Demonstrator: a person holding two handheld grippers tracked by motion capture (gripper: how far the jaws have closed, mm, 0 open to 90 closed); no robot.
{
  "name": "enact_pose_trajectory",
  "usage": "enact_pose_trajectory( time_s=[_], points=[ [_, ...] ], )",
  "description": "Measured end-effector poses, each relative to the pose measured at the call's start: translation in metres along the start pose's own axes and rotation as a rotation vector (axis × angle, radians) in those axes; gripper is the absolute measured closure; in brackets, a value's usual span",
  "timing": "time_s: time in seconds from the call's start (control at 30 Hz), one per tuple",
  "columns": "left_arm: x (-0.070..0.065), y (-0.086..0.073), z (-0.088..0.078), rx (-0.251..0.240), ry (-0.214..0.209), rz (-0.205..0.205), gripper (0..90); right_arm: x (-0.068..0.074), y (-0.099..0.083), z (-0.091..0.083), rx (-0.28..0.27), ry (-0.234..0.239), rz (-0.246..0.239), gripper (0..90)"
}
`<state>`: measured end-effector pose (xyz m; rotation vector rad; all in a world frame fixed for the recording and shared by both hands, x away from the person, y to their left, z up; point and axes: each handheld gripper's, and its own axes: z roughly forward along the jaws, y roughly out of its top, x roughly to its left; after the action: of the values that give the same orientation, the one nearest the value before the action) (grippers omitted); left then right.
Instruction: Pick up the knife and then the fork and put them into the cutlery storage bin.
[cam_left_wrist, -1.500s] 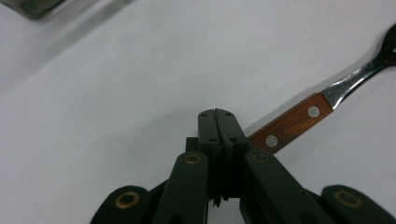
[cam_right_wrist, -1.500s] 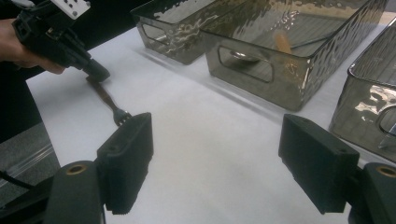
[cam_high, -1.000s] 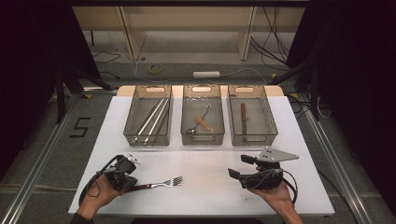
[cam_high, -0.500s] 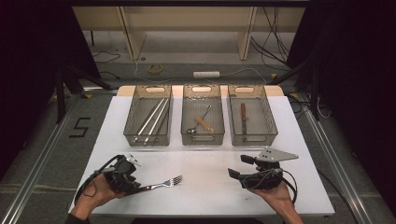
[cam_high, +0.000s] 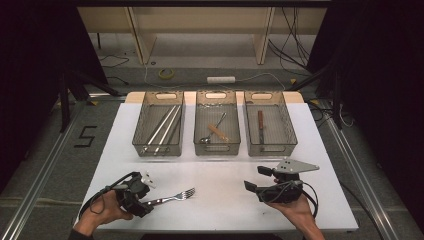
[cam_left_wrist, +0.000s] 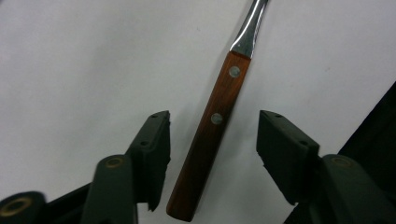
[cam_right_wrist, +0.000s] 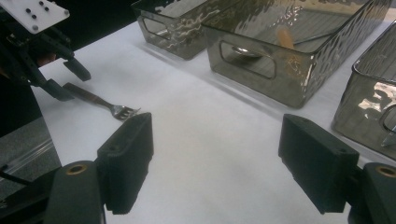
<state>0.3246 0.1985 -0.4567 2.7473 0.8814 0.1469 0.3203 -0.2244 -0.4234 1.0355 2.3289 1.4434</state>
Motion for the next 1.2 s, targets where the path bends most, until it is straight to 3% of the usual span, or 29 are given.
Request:
enact_pose_trajectory(
  time_s=[0.23,0.47,0.73,0.9,1.2],
  points=[
    [0.0022,-0.0028,0.0046,0.030,-0.008,0.019,59.3,0.0001,0.0001,0.0002,0.003,0.002,-0.001,27.4],
    [0.0036,-0.0022,0.0063,0.046,-0.010,0.024,66.2,0.0001,0.0000,0.0006,0.006,0.003,-0.003,27.4],
    [0.0007,-0.0001,0.0067,0.061,-0.021,0.086,73.6,0.0004,-0.0001,0.0010,0.004,0.005,-0.002,27.6],
    [0.0000,-0.0002,0.0066,0.059,-0.016,0.098,74.9,0.0010,-0.0001,0.0014,0.007,0.005,-0.003,27.6],
    [0.0021,-0.0018,0.0055,0.029,-0.037,0.070,75.3,0.0014,0.0003,0.0018,0.007,0.010,-0.007,27.6]
  ],
)
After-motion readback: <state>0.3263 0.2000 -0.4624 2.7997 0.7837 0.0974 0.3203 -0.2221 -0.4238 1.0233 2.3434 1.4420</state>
